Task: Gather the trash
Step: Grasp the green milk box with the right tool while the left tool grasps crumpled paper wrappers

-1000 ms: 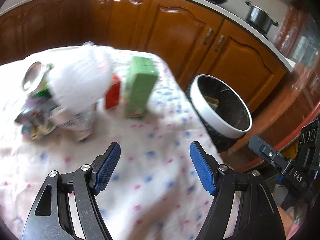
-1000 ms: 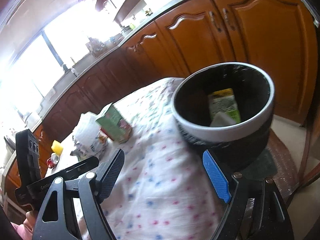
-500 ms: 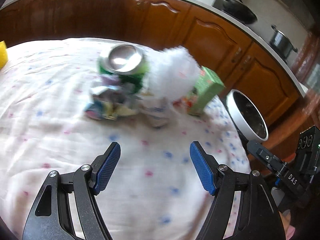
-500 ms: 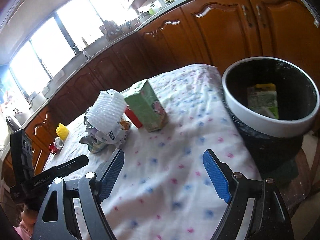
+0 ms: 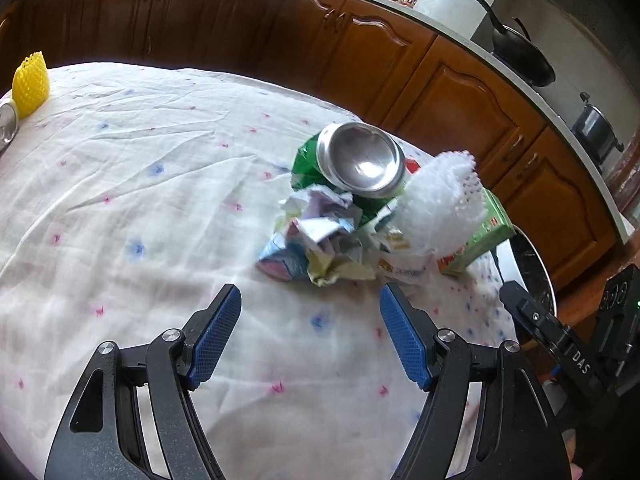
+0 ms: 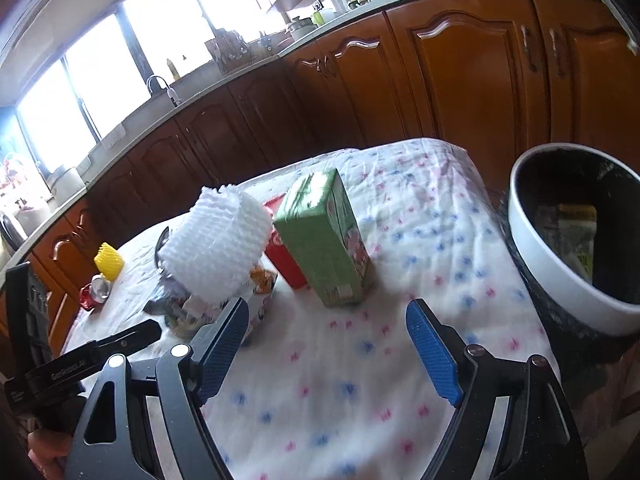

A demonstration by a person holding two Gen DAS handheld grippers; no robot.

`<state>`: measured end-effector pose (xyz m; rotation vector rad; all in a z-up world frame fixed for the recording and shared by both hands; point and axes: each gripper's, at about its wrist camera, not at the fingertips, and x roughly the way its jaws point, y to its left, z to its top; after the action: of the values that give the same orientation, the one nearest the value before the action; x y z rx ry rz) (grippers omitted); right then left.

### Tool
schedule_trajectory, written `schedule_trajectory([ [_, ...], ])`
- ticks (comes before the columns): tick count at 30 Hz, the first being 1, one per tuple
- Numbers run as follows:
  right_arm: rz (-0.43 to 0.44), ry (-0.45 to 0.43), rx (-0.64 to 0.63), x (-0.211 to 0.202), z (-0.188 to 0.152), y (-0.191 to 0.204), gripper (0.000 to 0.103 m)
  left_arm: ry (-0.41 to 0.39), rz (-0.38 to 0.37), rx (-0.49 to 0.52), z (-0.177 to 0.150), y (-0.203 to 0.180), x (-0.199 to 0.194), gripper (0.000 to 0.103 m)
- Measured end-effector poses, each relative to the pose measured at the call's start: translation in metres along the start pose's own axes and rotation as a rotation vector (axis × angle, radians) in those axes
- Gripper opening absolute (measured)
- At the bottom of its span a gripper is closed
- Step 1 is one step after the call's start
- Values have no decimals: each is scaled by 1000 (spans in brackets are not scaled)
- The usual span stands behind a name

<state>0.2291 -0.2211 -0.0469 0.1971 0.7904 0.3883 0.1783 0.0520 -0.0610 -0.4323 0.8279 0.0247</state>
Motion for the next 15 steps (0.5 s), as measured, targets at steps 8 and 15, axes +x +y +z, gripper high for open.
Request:
schedule_trajectory([
  [8,-40,14,-27,33,22,3,72,-7,9,26,24,1,21,73],
  [15,-35,13,-20,35,24,-2,35,26,2,64,28,-7,41,54],
])
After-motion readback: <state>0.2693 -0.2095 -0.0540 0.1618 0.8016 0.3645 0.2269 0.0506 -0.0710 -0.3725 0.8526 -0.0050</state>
